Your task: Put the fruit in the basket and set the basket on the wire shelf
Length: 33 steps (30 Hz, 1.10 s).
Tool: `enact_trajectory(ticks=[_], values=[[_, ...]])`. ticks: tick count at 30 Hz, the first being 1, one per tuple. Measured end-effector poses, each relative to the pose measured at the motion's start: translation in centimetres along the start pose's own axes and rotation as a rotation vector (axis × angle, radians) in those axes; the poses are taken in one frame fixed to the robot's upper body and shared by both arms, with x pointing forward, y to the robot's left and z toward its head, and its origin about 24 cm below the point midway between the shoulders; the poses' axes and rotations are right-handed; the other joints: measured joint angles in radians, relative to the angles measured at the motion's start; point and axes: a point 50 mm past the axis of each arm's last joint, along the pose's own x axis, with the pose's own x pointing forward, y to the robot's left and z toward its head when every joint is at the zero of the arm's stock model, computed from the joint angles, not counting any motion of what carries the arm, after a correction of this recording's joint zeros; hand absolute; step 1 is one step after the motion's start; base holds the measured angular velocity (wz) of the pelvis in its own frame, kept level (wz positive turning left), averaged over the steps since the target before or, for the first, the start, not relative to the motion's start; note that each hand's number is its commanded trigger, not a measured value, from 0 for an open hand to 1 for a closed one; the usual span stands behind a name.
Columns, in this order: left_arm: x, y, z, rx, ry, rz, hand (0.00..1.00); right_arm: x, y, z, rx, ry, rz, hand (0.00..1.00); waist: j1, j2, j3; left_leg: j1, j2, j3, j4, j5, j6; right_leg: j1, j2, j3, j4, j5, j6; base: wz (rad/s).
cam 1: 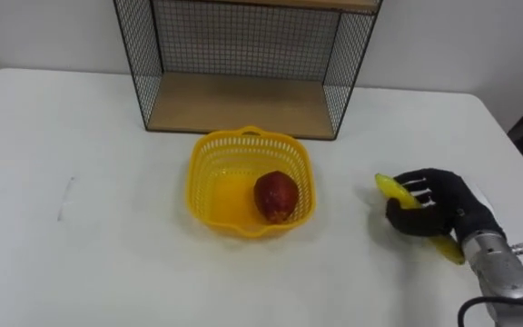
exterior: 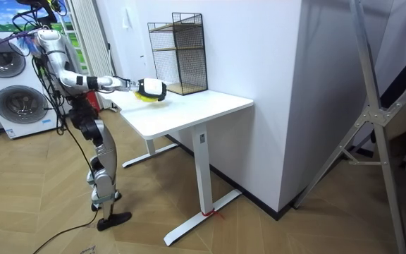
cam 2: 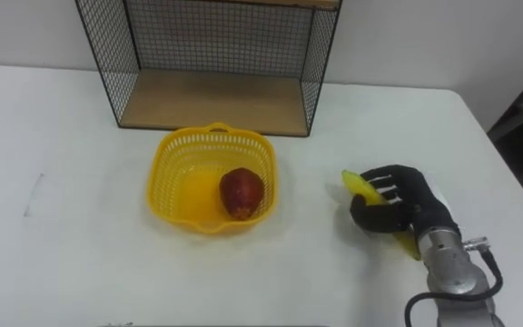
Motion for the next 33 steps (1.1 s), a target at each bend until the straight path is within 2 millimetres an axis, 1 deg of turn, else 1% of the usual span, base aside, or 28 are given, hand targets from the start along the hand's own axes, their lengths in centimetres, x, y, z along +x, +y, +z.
enact_trajectory(ticks=[5,7,9,11,13,14,15,16,21,24,25,27,29,33], values=[[-0.1,-0.2,0.1,0.012,-0.016,-0.002,0.00,0.0,0.2,1.5,0.112,-0.076,0.028,1.00,0.000,0.001,0.0008,0.001,0.001,-0.002,0.007,0.000,0.000,0.003,-0.002,-0.006,-0.002,0.000,0.000,0.01],[-0.1,-0.2,0.3,0.019,-0.030,-0.003,0.00,-0.1,0.5,2.2,0.208,-0.116,0.056,1.00,-0.002,0.005,0.0038,0.003,0.001,-0.003,0.006,0.000,0.000,0.011,-0.002,-0.010,-0.003,0.000,0.000,0.04],[-0.1,-0.2,0.4,0.018,-0.034,-0.004,0.00,-0.1,0.7,2.7,0.275,-0.146,0.080,1.00,-0.003,0.007,0.0046,0.005,0.003,-0.003,0.006,0.000,0.000,0.015,-0.003,-0.010,-0.004,0.000,0.000,0.02],[0.0,-0.2,0.5,0.018,-0.034,-0.004,0.00,-0.1,0.8,2.8,0.346,-0.159,0.103,1.00,-0.003,0.006,0.0047,0.005,0.004,-0.003,0.006,0.000,0.000,0.015,-0.003,-0.010,-0.003,0.000,0.000,0.00],[0.0,-0.4,0.1,0.018,-0.019,-0.009,0.00,-0.2,0.8,2.9,0.433,-0.172,0.122,1.00,-0.003,0.006,0.0050,0.004,0.004,-0.003,0.007,0.000,0.000,0.015,-0.004,-0.010,-0.003,0.000,0.000,0.00],[0.0,-0.4,0.0,0.017,-0.012,-0.011,0.00,-0.2,0.8,2.9,0.447,-0.174,0.125,1.00,-0.003,0.005,0.0046,0.004,0.004,-0.003,0.007,0.000,0.000,0.015,-0.004,-0.010,-0.003,0.000,0.000,0.00],[0.0,-0.5,-0.3,0.017,-0.003,-0.013,0.00,-0.1,0.9,2.7,0.484,-0.172,0.131,1.00,0.000,0.007,0.0058,0.004,0.004,-0.003,0.006,0.000,0.000,0.014,-0.003,-0.010,-0.003,0.000,0.000,0.00],[-0.1,-0.5,-0.5,0.016,0.002,-0.014,0.00,-0.1,1.0,2.3,0.530,-0.159,0.137,1.00,0.001,0.007,0.0055,0.004,0.005,-0.002,0.007,0.000,0.000,0.014,-0.002,-0.009,-0.002,0.000,0.000,0.00],[-0.2,-1.0,-1.1,0.011,0.015,-0.025,0.00,-0.1,1.6,1.4,0.645,-0.132,0.153,1.00,0.001,0.010,0.0034,0.001,0.005,-0.004,0.013,0.000,0.000,0.014,-0.001,-0.012,-0.002,0.001,-0.001,0.00],[-0.2,-1.1,-1.0,0.010,0.013,-0.027,0.00,-0.1,1.8,1.4,0.658,-0.132,0.161,1.00,0.000,0.017,-0.0001,0.000,0.004,-0.005,0.014,0.000,0.000,0.013,-0.001,-0.013,-0.002,0.003,-0.002,0.00],[-0.2,-1.2,-1.0,0.010,0.012,-0.029,0.00,-0.1,1.8,1.4,0.658,-0.132,0.161,1.00,0.001,0.020,-0.0043,0.000,0.002,-0.006,0.014,0.000,0.000,0.013,-0.001,-0.013,-0.002,0.003,-0.001,0.00],[-0.2,-1.3,-1.0,0.008,0.011,-0.031,0.00,-0.1,1.8,1.4,0.658,-0.132,0.161,1.00,0.001,0.025,-0.0090,0.002,0.001,-0.005,0.013,0.000,0.000,0.014,-0.001,-0.013,-0.002,0.003,-0.001,0.00],[-0.1,-1.3,-0.9,0.009,0.008,-0.030,0.00,-0.1,1.8,1.4,0.656,-0.133,0.163,1.00,0.001,0.026,-0.0100,0.003,0.001,-0.005,0.014,0.000,0.000,0.015,-0.001,-0.012,-0.002,0.003,-0.001,0.00],[-0.1,-1.2,-0.5,0.010,-0.001,-0.029,0.00,-0.1,1.8,1.4,0.651,-0.135,0.172,1.00,0.009,0.018,-0.0078,0.006,0.001,-0.001,0.014,0.000,0.000,0.018,-0.001,-0.010,-0.001,0.003,-0.001,0.00]])
